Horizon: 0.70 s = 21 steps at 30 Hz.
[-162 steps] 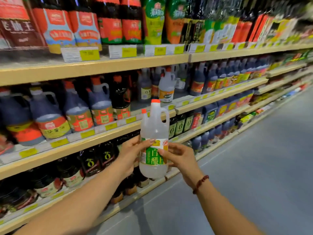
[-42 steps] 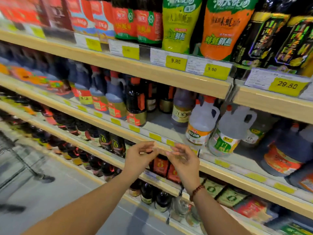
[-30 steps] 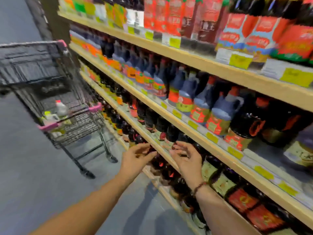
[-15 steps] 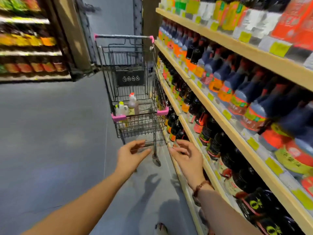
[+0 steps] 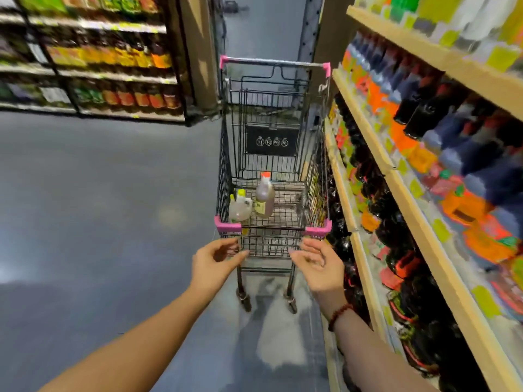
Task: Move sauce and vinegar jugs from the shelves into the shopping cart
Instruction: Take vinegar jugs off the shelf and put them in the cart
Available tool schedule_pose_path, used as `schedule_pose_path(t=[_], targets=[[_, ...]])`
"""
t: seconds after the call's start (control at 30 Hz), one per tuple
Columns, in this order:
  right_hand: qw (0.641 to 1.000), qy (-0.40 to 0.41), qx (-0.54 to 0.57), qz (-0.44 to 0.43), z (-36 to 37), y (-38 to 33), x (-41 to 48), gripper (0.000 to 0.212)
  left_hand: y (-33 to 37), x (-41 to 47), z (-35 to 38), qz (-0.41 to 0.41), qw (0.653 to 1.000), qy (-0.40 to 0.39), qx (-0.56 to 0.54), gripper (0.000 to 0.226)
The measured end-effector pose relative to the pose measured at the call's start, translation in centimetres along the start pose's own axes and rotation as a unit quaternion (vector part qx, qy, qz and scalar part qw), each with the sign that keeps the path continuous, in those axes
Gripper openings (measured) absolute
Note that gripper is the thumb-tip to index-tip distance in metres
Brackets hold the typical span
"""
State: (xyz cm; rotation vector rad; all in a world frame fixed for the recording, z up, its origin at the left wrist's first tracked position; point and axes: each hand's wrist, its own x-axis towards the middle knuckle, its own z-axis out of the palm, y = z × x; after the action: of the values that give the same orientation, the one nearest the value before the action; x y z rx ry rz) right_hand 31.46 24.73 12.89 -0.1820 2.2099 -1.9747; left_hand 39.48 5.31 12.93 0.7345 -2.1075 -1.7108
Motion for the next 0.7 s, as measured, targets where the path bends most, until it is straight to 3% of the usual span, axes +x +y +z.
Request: schedule_pose_path(t=[0.23,0.4,0.7], targets=[[0.999,0.001,-0.02,-0.03,4.9,0.8,9.6,0.031,-1.2,10.0,0.5,-0.031,0.999,0.013,-0.024,0.035],[0.996,-0.019,-0.082,-0.033,8.7,1.4,17.0,0.02,-1.9,17.7,0.6,-0.049,0.997,0.006,-0.052,0.038],[0.99,-0.042,-0.128,0.035,13.9,4.9,26.1,0.018,-3.9,26.6,4.4,-0.115,0.991,0.015,-0.066,0.034]])
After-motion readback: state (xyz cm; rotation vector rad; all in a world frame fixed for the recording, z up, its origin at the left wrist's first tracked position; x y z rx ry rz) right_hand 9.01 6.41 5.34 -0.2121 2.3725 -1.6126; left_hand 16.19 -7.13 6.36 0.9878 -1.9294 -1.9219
